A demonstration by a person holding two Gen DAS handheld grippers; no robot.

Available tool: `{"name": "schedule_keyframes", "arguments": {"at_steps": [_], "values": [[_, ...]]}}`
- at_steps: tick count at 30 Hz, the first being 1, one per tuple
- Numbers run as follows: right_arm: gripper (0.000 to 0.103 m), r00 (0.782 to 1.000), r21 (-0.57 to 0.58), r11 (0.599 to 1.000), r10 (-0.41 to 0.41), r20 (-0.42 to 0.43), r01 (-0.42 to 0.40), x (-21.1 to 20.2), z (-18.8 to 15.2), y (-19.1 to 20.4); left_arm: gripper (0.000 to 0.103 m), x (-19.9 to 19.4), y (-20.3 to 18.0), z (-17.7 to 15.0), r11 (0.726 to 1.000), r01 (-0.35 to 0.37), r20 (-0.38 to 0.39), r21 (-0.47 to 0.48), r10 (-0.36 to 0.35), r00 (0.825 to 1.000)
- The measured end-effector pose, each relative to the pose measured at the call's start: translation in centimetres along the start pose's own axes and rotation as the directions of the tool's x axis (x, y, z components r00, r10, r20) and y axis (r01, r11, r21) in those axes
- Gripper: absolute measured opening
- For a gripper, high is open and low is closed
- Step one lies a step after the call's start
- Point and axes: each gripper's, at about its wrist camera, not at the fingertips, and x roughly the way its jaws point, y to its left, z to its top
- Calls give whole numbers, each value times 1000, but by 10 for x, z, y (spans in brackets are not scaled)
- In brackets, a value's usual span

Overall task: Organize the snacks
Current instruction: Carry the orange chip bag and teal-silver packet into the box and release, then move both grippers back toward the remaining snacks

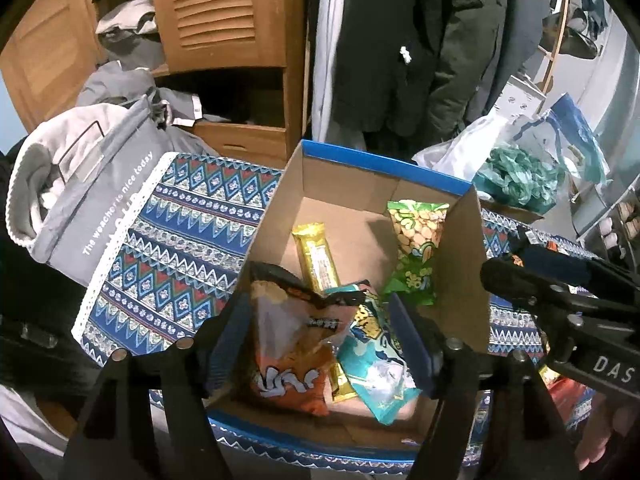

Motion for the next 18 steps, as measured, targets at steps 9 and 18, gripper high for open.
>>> {"name": "schedule_keyframes", "arguments": {"at_steps": [9,18], "values": [[70,999,3,999,-33,19,33,-20,-11,-14,73,-3,-26,-3,998,26,-11,59,-25,1000],[78,996,54,995,-91,22,90,-35,-29,-45,79,-8,-52,-8,993,62,-7,103,-62,998]]}}
